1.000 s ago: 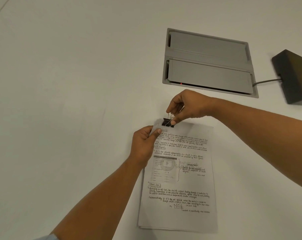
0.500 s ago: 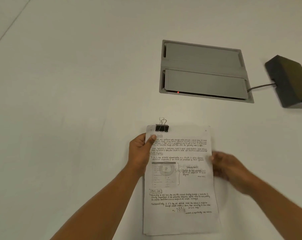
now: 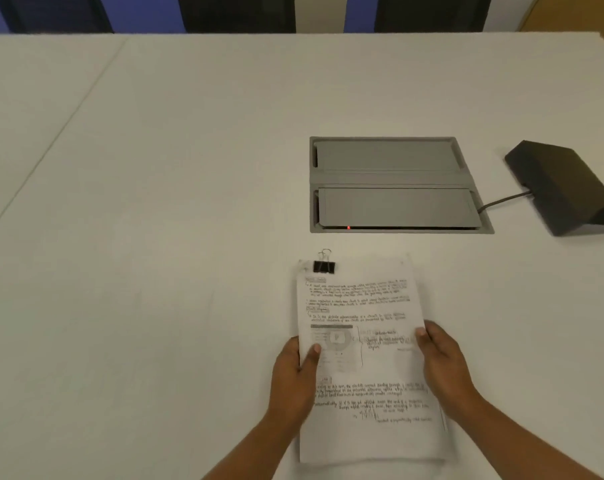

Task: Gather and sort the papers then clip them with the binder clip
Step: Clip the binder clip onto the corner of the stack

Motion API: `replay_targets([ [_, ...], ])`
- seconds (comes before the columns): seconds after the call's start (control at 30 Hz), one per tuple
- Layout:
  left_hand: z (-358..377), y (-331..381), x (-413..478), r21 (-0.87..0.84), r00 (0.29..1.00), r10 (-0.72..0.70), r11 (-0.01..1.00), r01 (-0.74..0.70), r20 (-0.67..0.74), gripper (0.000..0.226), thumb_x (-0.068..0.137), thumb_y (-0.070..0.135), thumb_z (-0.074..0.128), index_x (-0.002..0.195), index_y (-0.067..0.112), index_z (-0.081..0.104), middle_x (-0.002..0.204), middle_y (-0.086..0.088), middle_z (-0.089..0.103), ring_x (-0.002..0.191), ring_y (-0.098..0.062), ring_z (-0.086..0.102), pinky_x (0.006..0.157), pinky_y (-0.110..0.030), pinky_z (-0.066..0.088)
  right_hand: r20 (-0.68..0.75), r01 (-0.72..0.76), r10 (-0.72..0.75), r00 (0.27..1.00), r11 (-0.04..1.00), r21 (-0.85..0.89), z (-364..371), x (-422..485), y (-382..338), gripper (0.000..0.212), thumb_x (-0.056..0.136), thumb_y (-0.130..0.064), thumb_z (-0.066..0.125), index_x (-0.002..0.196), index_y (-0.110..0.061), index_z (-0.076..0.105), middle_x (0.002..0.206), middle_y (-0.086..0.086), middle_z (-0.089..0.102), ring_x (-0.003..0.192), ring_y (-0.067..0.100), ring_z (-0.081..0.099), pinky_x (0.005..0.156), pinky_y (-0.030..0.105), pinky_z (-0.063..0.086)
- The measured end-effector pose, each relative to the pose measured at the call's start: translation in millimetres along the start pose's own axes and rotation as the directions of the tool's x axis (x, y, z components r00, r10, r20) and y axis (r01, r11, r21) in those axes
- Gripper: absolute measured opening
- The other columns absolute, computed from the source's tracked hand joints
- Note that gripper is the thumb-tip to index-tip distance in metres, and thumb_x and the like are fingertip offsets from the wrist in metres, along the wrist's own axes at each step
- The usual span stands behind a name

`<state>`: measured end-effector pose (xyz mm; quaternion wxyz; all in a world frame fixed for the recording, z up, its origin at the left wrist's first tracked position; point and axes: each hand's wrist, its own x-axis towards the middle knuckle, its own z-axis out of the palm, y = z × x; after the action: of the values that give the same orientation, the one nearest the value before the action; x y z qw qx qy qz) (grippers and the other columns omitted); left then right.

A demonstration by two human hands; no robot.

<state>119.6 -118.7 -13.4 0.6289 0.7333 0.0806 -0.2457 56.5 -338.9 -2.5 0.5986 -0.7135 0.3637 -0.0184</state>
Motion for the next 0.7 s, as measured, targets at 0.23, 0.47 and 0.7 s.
replay_targets([
  [0.23, -1, 4, 15, 0.235, 0.972, 0.185, 0.961, -0.148, -0.143, 0.045, 0.095, 0.022, 0.063, 0.138, 0.024, 0.048, 0.115, 0.011, 0.065, 0.106, -0.007, 0.065, 0.088, -0.022, 0.056, -0.058, 0.094, -0.127, 0.990, 0.915, -0.391, 3, 40, -21, 0.023, 0.098, -0.025, 0.052, 0.102, -0.007, 0.065, 0.092, 0.013, 0.070, 0.083, 0.028, 0.064, 0.072, 0.028, 0.045],
  [0.47, -3, -14, 0, 0.612, 0.928, 0.372, 0.734, -0.294, -0.001, 0.070, 0.096, 0.039, 0.057, 0.154, 0.015, 0.027, 0.159, 0.001, 0.032, 0.146, -0.016, 0.031, 0.117, -0.025, 0.020, -0.053, 0.132, -0.206, 0.977, 0.783, -0.608, 4, 15, 2, 0.027, 0.087, -0.020, 0.065, 0.114, -0.014, 0.064, 0.093, 0.001, 0.056, 0.076, 0.009, 0.055, 0.072, 0.022, 0.041],
  [0.7, -1, -46, -8, 0.791, 0.900, 0.414, 0.504, -0.348, 0.132, 0.079, 0.096, 0.061, 0.029, 0.158, 0.016, 0.006, 0.165, 0.001, 0.000, 0.153, -0.014, 0.002, 0.122, -0.027, -0.003, 0.019, 0.202, -0.333, 0.943, 0.524, -0.827, 6, 9, 13, 0.068, 0.094, -0.042, 0.052, 0.151, -0.012, 0.031, 0.150, 0.010, 0.039, 0.135, 0.031, 0.038, 0.106, 0.044, 0.036],
])
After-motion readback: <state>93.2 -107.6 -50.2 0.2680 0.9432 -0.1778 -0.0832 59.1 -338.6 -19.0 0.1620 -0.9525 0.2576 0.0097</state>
